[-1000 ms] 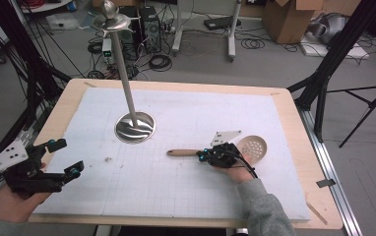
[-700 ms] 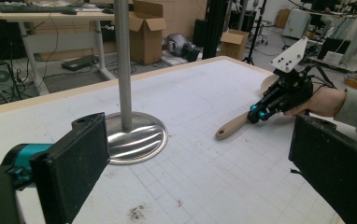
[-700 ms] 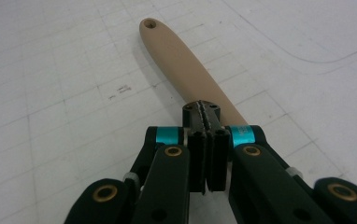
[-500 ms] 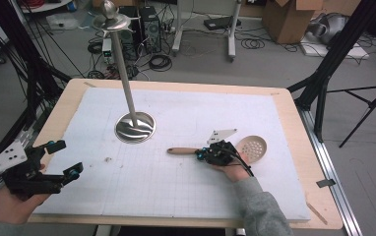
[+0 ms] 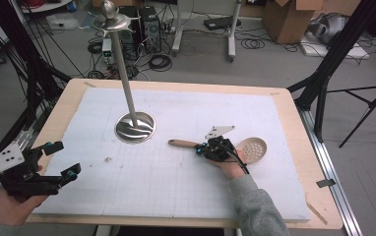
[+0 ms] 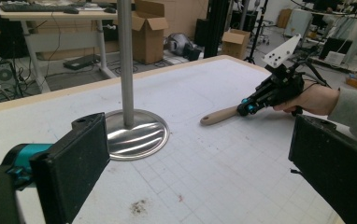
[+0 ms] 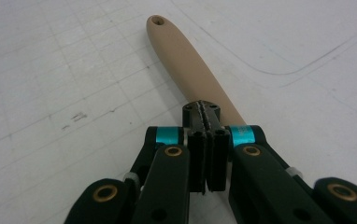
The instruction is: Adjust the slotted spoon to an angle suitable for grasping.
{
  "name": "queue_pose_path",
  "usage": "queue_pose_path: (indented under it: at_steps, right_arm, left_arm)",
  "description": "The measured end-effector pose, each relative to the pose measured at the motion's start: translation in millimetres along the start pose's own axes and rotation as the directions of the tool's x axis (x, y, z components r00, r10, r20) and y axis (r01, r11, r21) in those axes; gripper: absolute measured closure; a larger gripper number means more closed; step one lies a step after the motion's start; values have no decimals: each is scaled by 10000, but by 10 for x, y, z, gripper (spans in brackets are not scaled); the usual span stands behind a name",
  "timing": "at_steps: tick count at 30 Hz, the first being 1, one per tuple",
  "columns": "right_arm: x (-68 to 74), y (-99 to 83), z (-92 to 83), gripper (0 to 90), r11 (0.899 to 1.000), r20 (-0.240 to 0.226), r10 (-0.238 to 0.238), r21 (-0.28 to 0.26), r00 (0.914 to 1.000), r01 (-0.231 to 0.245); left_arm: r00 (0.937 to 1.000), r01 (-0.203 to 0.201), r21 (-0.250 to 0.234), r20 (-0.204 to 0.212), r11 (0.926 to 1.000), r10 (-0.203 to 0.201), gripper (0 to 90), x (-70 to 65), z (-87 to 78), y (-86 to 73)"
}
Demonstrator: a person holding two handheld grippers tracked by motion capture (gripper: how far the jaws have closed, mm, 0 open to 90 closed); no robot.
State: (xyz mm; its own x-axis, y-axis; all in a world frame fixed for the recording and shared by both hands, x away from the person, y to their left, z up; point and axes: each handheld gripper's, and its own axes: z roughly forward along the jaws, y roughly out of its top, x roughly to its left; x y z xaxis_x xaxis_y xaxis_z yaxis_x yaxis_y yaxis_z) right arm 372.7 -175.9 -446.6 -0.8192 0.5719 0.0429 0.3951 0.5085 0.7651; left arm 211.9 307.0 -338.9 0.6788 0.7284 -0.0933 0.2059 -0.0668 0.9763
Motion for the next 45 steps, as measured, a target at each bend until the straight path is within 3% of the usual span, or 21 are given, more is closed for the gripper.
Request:
queue_pose_path:
  at_steps: [20,26,29,35,38,40,43,45]
  right_arm:
    - [-83,47,80,895,9988,764,466,-187,9960,-453]
    - [-111,53,80,895,9982,692,570,-235,9960,-555]
    - [-96,89,-3,895,9977,480,432,-547,9979,-406]
    - [-79,206,-357,885,9924,-22,267,-1198,9996,-267]
    - [-92,245,-490,813,9912,-204,97,-1319,9997,-123]
    - [-103,270,-552,712,9924,-240,14,-1232,9997,-44]
    - [-124,289,-635,575,9885,-69,-488,-1435,9988,473]
    - [-150,282,-683,492,9883,-50,-474,-1452,9989,462]
  left_arm:
    - [10000,2,59,7,10000,-2,56,-9,-12,-16]
    - [10000,19,56,7,10000,-19,56,-9,-3,-17]
    - [10000,13,41,35,10000,-13,56,0,-5,-9]
    - [9999,94,-57,65,9999,-93,56,15,-5,3]
    - [9999,64,-86,79,9999,-63,56,3,6,11]
    - [9999,7,-92,135,10000,-6,56,-4,14,17]
    - [9999,-9,-71,132,10000,10,56,-5,24,15]
    - [9999,35,-42,116,10000,-35,56,6,30,7]
